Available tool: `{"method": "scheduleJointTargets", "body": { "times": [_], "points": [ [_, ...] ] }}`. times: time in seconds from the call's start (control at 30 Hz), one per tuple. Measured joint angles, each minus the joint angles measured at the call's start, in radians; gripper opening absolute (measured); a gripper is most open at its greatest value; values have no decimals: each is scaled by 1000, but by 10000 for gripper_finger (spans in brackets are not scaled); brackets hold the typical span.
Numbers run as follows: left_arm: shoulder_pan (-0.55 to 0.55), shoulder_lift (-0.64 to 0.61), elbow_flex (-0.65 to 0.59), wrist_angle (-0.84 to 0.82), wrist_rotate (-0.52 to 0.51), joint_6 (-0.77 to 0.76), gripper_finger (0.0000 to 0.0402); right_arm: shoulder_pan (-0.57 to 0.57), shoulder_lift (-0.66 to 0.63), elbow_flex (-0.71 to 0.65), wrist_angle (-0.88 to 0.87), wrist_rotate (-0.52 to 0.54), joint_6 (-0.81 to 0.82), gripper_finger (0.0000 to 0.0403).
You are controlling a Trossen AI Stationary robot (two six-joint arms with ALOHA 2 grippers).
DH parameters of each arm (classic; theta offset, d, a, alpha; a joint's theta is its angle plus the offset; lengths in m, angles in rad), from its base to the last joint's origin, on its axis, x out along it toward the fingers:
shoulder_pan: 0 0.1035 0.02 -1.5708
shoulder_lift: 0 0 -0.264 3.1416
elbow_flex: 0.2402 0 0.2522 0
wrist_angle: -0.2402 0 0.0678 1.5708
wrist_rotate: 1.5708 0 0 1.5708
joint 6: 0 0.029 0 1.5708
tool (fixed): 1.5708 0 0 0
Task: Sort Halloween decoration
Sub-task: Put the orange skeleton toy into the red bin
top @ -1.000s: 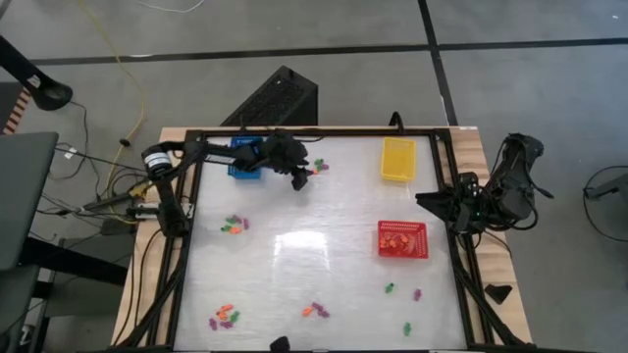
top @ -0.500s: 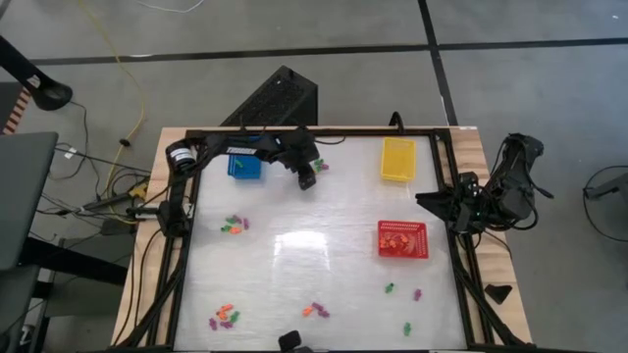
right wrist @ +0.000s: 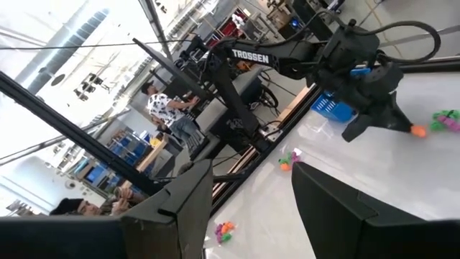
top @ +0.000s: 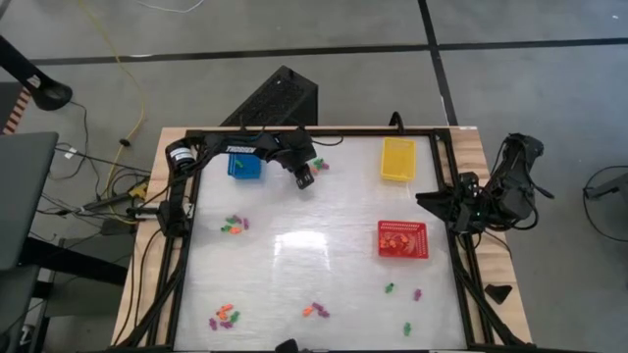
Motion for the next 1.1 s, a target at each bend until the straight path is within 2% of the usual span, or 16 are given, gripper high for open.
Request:
{"method": "scheduleJointTargets", "body": {
  "times": [0.33,0.57,0.7,0.9,1.0,1.1],
  "points": [
    [-71,-81,-3,142,152,-44,0,-4,0,0,-4,0,-20,221],
    [-221,-111,-2,401,300,-213,0,-5,0,0,-2,1,-52,221],
    [-344,-111,4,521,257,-284,0,-5,0,0,0,13,-63,221],
    [-461,-108,94,446,108,-293,0,-5,0,0,11,16,-94,221],
    [-470,-48,217,382,81,-313,0,-5,0,0,9,16,-109,221],
    [-473,69,403,288,79,-311,0,-5,-1,0,2,17,-109,221]
  ]
}}
